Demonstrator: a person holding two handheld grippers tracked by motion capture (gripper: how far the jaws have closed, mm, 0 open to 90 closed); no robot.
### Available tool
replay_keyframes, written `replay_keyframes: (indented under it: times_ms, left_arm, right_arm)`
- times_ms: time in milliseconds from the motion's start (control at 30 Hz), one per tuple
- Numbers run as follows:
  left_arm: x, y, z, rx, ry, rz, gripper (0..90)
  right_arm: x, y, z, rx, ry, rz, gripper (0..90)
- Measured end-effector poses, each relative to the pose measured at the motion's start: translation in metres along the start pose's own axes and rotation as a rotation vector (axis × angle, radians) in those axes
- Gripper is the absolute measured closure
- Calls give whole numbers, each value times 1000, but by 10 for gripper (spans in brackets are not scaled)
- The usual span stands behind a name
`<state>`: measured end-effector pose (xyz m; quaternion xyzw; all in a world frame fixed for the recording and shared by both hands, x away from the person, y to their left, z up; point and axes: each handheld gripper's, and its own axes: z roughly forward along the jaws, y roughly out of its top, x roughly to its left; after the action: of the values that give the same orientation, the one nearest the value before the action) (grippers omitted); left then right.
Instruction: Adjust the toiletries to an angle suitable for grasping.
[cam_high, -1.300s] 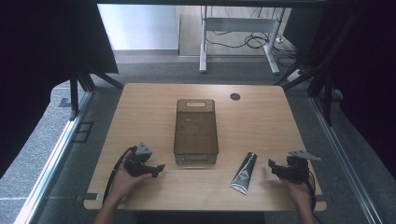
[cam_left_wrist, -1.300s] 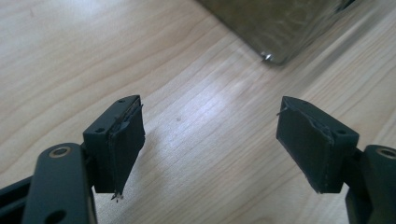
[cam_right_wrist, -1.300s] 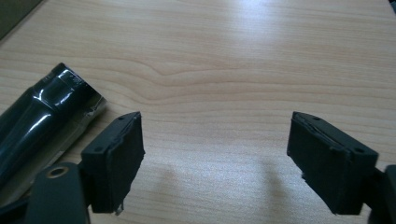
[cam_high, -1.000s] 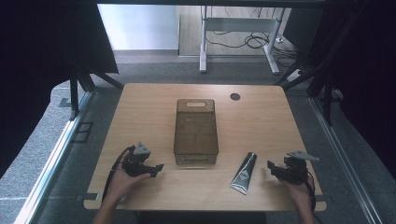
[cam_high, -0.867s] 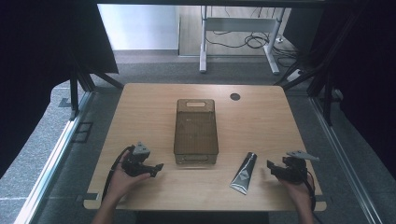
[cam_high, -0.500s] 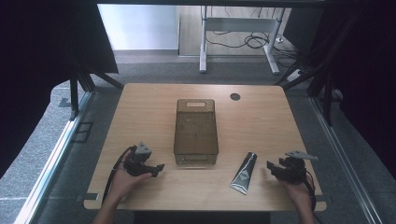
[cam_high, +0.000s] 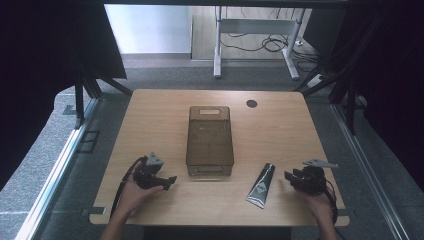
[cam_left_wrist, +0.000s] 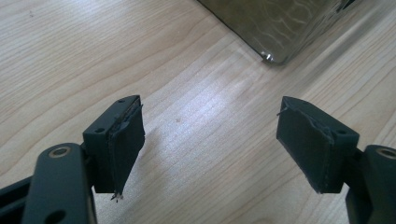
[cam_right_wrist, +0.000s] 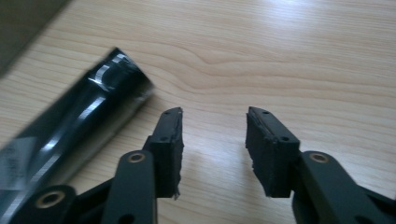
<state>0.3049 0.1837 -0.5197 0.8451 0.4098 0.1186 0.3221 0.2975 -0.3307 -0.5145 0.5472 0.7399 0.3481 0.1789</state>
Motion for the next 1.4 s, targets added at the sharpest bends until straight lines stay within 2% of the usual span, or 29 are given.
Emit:
replay_keyframes:
  times_ms: [233, 267, 467, 600, 733, 767, 833, 867, 900, 933, 1067, 1133, 1167, 1400]
  left_arm:
    - [0, 3, -3, -2, -5, -2, 239]
    - [0, 4, -4, -7, -5, 0, 239]
    - [0, 5, -7, -20, -15, 9, 239]
    - [-1, 7, -6, -17, -22, 14, 239]
    - [-1, 8, -8, -23, -28, 12, 239]
    - [-1, 8, -8, -23, -23, 8, 239]
    - [-1, 8, -9, -21, -22, 10, 239]
    - [-1, 8, -9, -19, -23, 15, 239]
    - [-2, 8, -10, -24, -27, 3, 239]
    - [-2, 8, -10, -26, -28, 3, 239]
    - [1, 7, -8, -17, -28, 11, 239]
    - [1, 7, -7, -16, -25, 6, 239]
    - [2, 7, -6, -14, -25, 3, 239]
    - [1, 7, -5, -7, -26, 10, 239]
  right_arm:
    - [7, 9, -2, 21, 13, -39, 677]
    - [9, 11, -5, 17, 15, -42, 708]
    - [18, 21, -11, 40, 50, -61, 790]
    - [29, 35, -15, 58, 86, -93, 826]
    - [37, 44, -15, 70, 99, -114, 852]
    - [43, 49, -15, 78, 119, -124, 866]
    - [46, 52, -15, 83, 127, -133, 880]
    - [53, 57, -14, 91, 147, -145, 888]
    - [53, 57, -14, 91, 147, -145, 888]
    - [60, 61, -13, 100, 166, -155, 890]
    - [72, 66, -8, 135, 205, -198, 892]
    - [75, 66, -6, 143, 218, -203, 892]
    - [79, 67, -1, 165, 230, -215, 894]
    - [96, 67, 18, 245, 239, -273, 895]
